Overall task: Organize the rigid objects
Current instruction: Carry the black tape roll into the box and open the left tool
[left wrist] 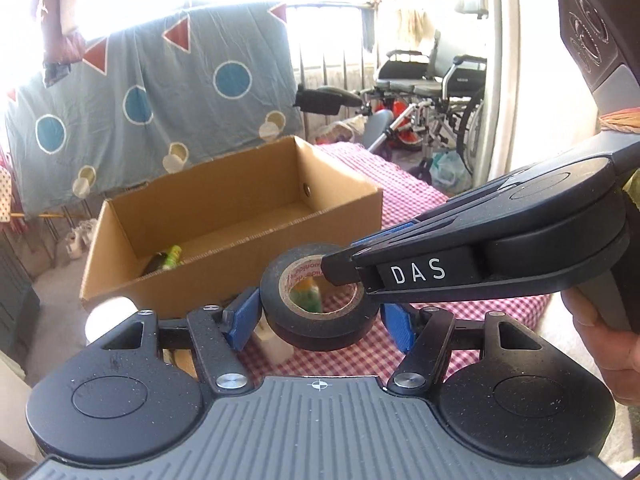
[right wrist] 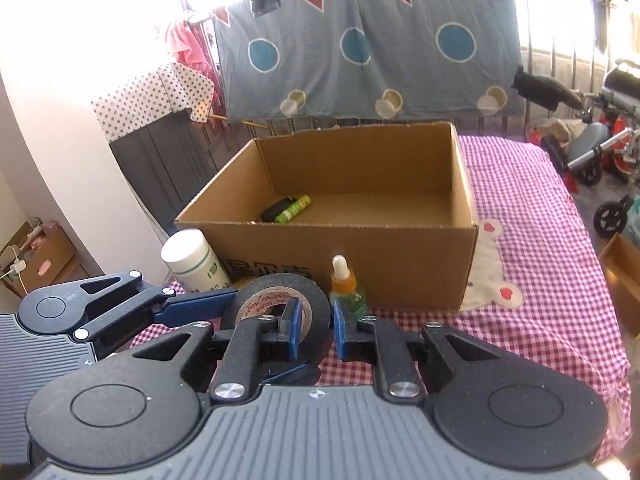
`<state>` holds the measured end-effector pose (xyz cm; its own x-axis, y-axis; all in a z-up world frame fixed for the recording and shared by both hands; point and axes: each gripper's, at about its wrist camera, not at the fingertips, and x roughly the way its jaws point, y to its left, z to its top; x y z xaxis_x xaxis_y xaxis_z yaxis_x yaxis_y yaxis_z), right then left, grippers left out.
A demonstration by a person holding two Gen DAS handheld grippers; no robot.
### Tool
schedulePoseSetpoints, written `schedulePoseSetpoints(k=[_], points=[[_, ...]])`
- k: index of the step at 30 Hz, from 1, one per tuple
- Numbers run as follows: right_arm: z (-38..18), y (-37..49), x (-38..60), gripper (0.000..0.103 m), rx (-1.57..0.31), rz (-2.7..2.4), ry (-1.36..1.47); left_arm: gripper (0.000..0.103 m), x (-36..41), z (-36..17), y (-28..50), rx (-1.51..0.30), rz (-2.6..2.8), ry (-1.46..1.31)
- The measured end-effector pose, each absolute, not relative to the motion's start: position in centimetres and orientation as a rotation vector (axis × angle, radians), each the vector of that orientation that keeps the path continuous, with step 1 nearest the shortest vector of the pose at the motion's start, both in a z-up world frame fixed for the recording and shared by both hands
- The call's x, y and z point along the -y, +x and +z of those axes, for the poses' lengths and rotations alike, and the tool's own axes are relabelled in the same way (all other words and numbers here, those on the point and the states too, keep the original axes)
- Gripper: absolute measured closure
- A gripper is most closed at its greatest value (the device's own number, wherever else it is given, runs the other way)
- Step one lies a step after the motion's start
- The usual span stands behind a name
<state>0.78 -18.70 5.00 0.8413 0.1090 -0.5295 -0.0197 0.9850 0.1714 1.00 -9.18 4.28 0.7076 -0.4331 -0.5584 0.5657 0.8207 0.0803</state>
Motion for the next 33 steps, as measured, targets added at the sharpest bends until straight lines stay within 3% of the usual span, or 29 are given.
schedulePoseSetpoints(k=[6, 13, 22, 33], points=[[9.3, 5.0, 17.6, 0.084, -0.544, 0.117, 0.102, 0.037, 7.8, 7.8, 4.5, -0.499, -0.528, 0.269], [11.0, 16.0, 19.8, 0.084, -0.72, 0.176, 0.157, 0.037, 7.3, 8.7, 14.0, -0.678, -0.545, 0.237], [4.9, 29.7, 23.7, 0.084, -1.017, 0.184, 0.278, 0.037, 8.2, 2.5, 27.7, -1.091, -0.557, 0.133], [-0.7, 37.3, 24.7, 0.084, -1.102, 0.203, 0.3, 0.037, 9.0, -2.0, 34.0, -1.216, -0.447, 0.163]])
